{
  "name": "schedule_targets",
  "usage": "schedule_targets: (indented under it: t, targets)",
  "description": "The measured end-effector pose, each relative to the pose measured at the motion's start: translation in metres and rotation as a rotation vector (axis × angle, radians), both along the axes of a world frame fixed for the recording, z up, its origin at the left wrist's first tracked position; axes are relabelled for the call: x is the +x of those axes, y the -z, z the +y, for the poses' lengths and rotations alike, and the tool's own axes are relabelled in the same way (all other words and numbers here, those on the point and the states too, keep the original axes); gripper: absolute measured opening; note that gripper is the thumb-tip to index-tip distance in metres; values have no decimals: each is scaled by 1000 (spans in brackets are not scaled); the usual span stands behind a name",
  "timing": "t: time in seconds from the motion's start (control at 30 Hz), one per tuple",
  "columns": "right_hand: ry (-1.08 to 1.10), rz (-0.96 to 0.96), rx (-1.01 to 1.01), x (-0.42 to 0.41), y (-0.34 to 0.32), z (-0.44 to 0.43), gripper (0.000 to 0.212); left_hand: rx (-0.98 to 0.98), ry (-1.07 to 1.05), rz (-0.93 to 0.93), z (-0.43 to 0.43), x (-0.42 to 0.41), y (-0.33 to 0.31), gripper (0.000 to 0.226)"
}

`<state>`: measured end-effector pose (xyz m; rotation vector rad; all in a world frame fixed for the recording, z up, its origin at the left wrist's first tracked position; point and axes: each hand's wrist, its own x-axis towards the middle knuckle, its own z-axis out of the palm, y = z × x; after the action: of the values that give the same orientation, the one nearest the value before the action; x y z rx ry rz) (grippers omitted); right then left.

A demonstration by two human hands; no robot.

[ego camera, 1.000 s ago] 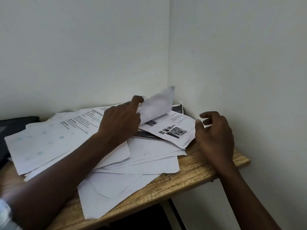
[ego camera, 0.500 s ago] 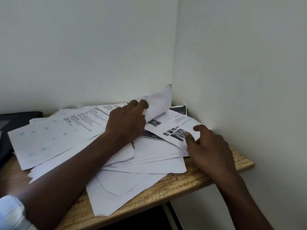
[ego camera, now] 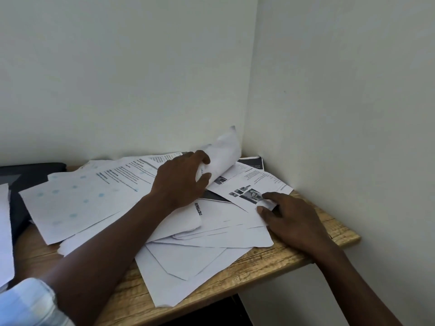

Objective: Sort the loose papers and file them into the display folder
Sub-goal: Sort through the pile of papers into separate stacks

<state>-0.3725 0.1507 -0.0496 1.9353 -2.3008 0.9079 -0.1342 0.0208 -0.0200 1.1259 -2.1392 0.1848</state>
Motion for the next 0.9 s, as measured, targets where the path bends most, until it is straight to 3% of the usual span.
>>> schedule_targets:
  t: [0.13,0.3,0.43,0.53,0.67,0.7,0.77,0.9]
  targets:
    - [-179,-134,131,-6,-5,2,57,-3,18,84,5,-7,-4,37]
    - [-134,20,162,-11,-10,-13,61,-61,-95,255,0,-3,-12,63]
    - [-95,60,207,-14,-16,-39,69,11,-127,249,-2,0,-9,83]
    - [-71,76,210,-16,-19,-62,82,-11,-57,119,2,1,-9,79]
    - [90,28,212,-20,-16,-81,108,163,159,-112,6,-5,0,34]
    - [120,28,237,-22,-16,-86,111,236,190,-173,7,-7,4,35]
    - [144,58,264,-27,-17,-91,108,360,214,-291,9,-12,10,58]
    - [175,10,83,-29,-12,-92,76,428,220,-369,15,-16,10,79]
